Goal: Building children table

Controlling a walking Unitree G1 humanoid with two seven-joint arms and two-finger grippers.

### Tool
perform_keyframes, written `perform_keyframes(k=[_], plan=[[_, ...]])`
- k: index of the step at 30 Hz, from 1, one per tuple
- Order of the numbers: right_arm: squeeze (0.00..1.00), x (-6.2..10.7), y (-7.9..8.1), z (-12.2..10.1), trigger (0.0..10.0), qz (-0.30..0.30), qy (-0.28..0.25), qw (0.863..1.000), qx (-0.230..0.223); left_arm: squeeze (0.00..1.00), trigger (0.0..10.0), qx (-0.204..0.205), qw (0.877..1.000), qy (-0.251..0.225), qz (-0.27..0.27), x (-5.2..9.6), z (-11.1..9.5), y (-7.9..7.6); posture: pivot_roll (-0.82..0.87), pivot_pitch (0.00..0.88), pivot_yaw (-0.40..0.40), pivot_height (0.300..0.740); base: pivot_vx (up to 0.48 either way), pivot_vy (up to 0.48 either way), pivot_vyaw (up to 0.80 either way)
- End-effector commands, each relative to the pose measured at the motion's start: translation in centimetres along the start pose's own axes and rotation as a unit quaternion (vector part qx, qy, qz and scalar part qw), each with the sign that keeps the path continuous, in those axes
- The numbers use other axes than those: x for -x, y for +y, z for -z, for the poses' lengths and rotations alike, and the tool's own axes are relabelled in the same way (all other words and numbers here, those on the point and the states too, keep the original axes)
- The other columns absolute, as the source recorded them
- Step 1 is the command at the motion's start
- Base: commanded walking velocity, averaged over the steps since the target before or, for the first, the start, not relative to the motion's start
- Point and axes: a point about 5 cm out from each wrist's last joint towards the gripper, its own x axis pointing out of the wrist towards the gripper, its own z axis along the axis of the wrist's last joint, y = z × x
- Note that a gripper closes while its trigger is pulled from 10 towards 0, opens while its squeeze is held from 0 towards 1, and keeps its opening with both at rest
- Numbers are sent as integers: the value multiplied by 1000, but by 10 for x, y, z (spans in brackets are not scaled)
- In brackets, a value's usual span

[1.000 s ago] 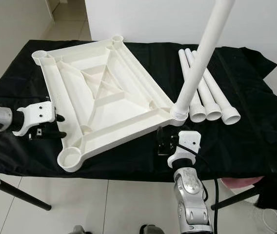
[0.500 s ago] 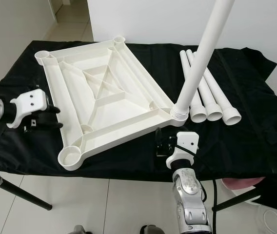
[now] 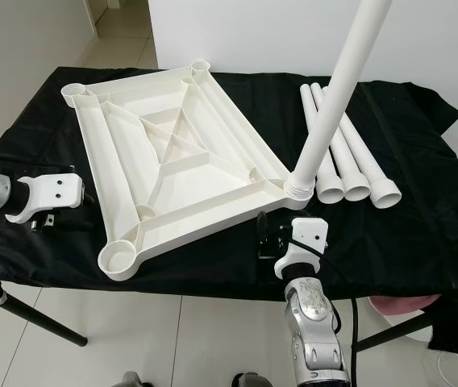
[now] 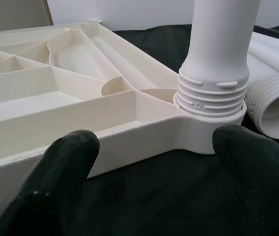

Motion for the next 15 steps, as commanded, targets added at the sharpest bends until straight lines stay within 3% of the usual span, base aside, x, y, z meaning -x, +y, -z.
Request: perform_keyframes(k=[1,7,9,10,15], plan=[[0,0,-1,2,10000,1,2,1000,2,984,10000,1,997,-3,-75,0,0,8,-38,74,23,740,0,0,0],[0,-1,-1,2,10000,2,2,1000,3,1000,10000,-27,996,-10,-80,-4,-4,9,-39,73,24,740,0,0,0],[0,-1,-1,2,10000,2,2,1000,3,965,10000,-34,996,-7,-79,-5,-5,9,-39,73,25,740,0,0,0],[0,-1,-1,2,10000,1,2,1000,3,0,10000,-38,996,-3,-76,-7,-4,8,-39,72,25,740,0,0,0],[0,-2,-1,3,10000,1,2,1000,4,0,10000,-45,997,4,-58,-13,-3,5,-40,74,28,740,0,0,0]])
